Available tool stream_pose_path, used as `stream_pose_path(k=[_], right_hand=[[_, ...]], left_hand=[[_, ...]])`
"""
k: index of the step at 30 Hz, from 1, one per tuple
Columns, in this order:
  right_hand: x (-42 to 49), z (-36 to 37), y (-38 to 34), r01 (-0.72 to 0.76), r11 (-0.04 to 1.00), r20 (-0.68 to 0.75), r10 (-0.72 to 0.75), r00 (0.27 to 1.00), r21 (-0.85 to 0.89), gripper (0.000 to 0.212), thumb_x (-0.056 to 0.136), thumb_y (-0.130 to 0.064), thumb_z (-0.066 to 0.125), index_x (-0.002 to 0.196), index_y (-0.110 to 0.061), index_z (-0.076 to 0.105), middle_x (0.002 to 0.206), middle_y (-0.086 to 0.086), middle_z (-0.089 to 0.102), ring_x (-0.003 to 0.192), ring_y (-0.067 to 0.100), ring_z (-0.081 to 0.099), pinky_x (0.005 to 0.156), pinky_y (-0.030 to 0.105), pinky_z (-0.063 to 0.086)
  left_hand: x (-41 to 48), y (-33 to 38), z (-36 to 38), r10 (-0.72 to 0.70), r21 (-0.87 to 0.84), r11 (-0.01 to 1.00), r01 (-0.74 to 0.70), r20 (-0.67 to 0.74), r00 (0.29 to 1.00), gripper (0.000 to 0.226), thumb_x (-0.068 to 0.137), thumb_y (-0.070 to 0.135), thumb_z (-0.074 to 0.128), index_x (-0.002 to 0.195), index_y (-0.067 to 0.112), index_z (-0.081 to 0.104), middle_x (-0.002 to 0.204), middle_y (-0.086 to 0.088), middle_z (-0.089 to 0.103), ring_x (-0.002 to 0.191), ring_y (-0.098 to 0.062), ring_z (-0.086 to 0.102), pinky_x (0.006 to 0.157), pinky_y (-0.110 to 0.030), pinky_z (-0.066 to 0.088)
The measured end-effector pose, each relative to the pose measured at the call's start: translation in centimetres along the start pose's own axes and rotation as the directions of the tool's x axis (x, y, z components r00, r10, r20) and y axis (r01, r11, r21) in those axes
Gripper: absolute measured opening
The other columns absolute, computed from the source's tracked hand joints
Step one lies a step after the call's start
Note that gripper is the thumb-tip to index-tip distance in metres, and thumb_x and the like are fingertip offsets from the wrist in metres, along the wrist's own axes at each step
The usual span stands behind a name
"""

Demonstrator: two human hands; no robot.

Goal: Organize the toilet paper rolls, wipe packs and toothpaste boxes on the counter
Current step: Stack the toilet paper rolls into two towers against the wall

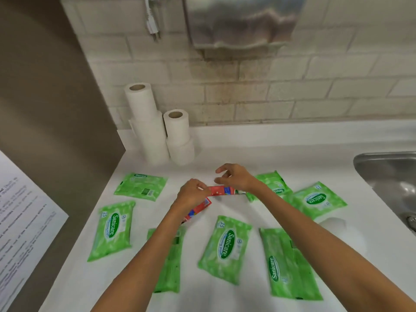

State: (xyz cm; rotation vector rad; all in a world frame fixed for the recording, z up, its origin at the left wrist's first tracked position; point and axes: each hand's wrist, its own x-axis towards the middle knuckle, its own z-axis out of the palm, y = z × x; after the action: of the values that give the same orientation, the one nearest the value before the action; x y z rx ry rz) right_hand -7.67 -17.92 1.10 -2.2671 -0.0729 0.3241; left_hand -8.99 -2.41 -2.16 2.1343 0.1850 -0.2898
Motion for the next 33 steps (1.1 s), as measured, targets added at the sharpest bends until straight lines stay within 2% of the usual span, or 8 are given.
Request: stream_pose_path(k=[3,6,12,18,21,25,28,33], right_hand=[[-2.8,-1.1,1.8,-0.028,0.998,0.016,0.029,0.999,-0.056,0.038,0.083,-0.023,0.068,0.118,-0.011,0.058,0.093,0.013,0.064,0.082,0.018,0.056,0.07,0.025,0.043],[-5.4,-2.3,3.7,-0.05,0.996,0.023,0.052,0.998,-0.077,0.039,0.082,-0.021,0.07,0.117,-0.01,0.058,0.091,0.009,0.06,0.083,0.021,0.055,0.073,0.025,0.042],[-11.0,-5.0,6.8,-0.101,0.971,0.091,0.123,0.988,-0.216,0.05,0.083,-0.027,0.066,0.13,-0.02,0.049,0.117,0.01,0.062,0.098,0.02,0.057,0.087,0.026,0.041],[-15.5,-8.2,9.1,-0.119,0.923,0.194,0.201,0.96,-0.367,0.054,0.085,-0.021,0.058,0.136,-0.028,0.043,0.143,0.007,0.044,0.13,0.021,0.045,0.105,0.033,0.037],[-16.8,-9.2,10.1,-0.118,0.847,0.195,0.252,0.948,-0.518,0.063,0.082,-0.02,0.056,0.14,-0.033,0.036,0.15,0.0,0.035,0.137,0.021,0.035,0.113,0.035,0.029],[-17.8,-9.4,11.8,-0.075,0.709,0.204,0.301,0.932,-0.702,0.081,0.076,-0.019,0.063,0.145,-0.032,0.022,0.147,0.002,0.038,0.137,0.025,0.033,0.117,0.045,0.011],[-18.3,-9.0,13.2,-0.015,0.612,0.197,0.278,0.94,-0.791,0.095,0.07,-0.02,0.071,0.147,-0.027,0.015,0.148,0.004,0.034,0.139,0.026,0.028,0.116,0.049,0.008],[-18.5,-8.2,14.4,0.046,0.529,0.165,0.181,0.97,-0.848,0.102,0.065,-0.021,0.079,0.146,-0.023,0.017,0.145,0.006,0.036,0.136,0.027,0.03,0.115,0.046,0.014]], left_hand=[[-2.1,0.6,1.9,0.027,0.027,0.999,-0.028,0.047,0.999,0.01,0.082,0.018,0.06,0.074,0.02,0.055,0.082,-0.005,0.063,0.063,-0.017,0.059,0.053,-0.014,0.047],[-3.9,1.1,3.9,0.027,-0.005,1.0,-0.026,0.074,0.997,0.006,0.083,0.016,0.061,0.08,0.017,0.056,0.099,-0.013,0.067,0.088,-0.031,0.067,0.079,-0.034,0.053],[-8.0,1.8,7.3,0.052,0.003,0.999,-0.053,0.121,0.991,0.008,0.084,0.02,0.061,0.09,0.015,0.06,0.104,-0.011,0.067,0.088,-0.027,0.066,0.088,-0.037,0.053],[-11.2,2.7,9.4,0.084,-0.026,0.996,-0.082,0.132,0.988,0.008,0.087,0.017,0.058,0.093,0.012,0.059,0.092,-0.008,0.064,0.074,-0.021,0.06,0.062,-0.026,0.047],[-12.2,3.0,10.0,0.097,-0.045,0.995,-0.092,0.138,0.986,0.008,0.087,0.015,0.058,0.093,0.01,0.058,0.089,-0.008,0.064,0.066,-0.016,0.059,0.054,-0.02,0.041],[-13.1,3.0,10.7,0.104,-0.08,0.992,-0.093,0.147,0.984,0.009,0.086,0.013,0.058,0.094,0.01,0.059,0.087,-0.008,0.064,0.067,-0.017,0.059,0.06,-0.023,0.045],[-13.5,3.0,11.0,0.105,-0.095,0.991,-0.091,0.156,0.982,0.008,0.086,0.013,0.059,0.094,0.01,0.058,0.086,-0.007,0.063,0.068,-0.018,0.059,0.071,-0.029,0.047],[-13.7,3.0,11.2,0.103,-0.097,0.991,-0.089,0.152,0.983,0.007,0.087,0.014,0.059,0.092,0.011,0.057,0.085,-0.005,0.063,0.067,-0.016,0.059,0.071,-0.028,0.045]])
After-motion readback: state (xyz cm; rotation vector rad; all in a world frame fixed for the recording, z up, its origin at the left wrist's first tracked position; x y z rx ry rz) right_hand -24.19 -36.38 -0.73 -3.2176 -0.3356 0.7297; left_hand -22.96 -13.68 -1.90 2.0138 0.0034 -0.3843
